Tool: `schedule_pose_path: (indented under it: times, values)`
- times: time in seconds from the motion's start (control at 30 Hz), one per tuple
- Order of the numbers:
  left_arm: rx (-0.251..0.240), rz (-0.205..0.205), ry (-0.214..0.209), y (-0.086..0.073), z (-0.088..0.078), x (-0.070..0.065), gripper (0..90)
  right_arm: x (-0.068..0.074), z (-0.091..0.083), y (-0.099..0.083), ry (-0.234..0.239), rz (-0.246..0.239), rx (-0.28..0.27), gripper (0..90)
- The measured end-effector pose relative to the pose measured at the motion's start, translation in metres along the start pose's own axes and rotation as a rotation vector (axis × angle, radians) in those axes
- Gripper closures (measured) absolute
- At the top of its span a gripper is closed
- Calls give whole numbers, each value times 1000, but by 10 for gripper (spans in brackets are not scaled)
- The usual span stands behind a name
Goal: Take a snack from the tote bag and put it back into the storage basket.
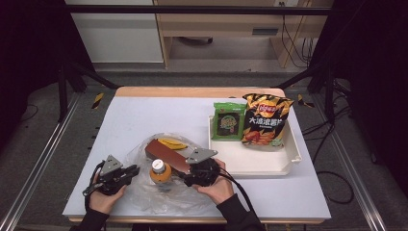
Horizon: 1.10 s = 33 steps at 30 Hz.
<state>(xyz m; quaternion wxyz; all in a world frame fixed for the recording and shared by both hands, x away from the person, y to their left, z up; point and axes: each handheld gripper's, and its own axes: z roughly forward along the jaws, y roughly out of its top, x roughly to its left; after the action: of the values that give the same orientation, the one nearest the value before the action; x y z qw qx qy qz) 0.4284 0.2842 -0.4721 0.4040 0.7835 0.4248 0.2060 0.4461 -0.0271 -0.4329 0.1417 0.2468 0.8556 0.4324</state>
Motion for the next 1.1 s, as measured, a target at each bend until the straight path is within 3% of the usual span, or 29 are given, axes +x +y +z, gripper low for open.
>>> schedule_pose_path:
  times: [0.6, 0.77, 1.1]
  values:
    - [11, 10, -1, -1, 1, -1, 793, -6, -23, 24, -5, 31, -138, 436]
    - [11, 11, 0, -1, 1, -1, 792, -1, -17, 22, -22, 24, -81, 436]
    - [24, 6, -3, -3, 2, -1, 786, 2, 19, 3, -31, 8, 39, 436]
